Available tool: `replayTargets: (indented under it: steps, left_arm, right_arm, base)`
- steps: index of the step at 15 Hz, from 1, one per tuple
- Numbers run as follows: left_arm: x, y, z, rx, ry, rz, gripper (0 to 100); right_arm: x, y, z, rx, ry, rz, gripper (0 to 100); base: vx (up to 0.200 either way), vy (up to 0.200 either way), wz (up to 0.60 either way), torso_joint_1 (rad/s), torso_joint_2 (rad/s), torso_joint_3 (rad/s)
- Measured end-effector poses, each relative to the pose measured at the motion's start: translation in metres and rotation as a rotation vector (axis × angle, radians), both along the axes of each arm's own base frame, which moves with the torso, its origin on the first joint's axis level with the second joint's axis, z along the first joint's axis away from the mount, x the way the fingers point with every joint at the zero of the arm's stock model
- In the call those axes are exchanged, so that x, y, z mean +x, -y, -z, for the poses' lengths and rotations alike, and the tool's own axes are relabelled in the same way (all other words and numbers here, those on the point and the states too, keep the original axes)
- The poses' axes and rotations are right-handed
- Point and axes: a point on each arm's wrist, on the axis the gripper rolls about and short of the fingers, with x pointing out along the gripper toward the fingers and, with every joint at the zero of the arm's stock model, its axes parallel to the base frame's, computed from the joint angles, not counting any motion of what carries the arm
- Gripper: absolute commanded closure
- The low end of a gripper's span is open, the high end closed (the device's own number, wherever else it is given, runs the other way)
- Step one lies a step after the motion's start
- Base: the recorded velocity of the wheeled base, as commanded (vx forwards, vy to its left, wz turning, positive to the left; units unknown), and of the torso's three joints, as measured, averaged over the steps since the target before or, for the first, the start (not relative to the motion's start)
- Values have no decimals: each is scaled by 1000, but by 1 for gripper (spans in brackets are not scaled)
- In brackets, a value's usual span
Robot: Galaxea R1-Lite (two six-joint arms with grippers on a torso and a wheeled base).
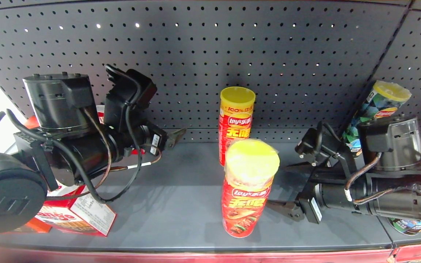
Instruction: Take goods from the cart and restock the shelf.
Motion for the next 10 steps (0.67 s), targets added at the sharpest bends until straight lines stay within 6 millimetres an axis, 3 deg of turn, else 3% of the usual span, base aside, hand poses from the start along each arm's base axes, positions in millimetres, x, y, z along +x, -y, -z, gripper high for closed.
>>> replayTargets:
  steps: [6,10]
  left_arm:
    - [-19,-9,-16,-16,36,2,0]
    - [-48,-23,-23,-16,41,2,0]
  right_arm:
    - [-13,20,-34,68,132,85,0]
    - [-37,40,-61,140,255,165,0]
  base:
    - [0,0,0,0,0,0]
    - [0,0,0,0,0,0]
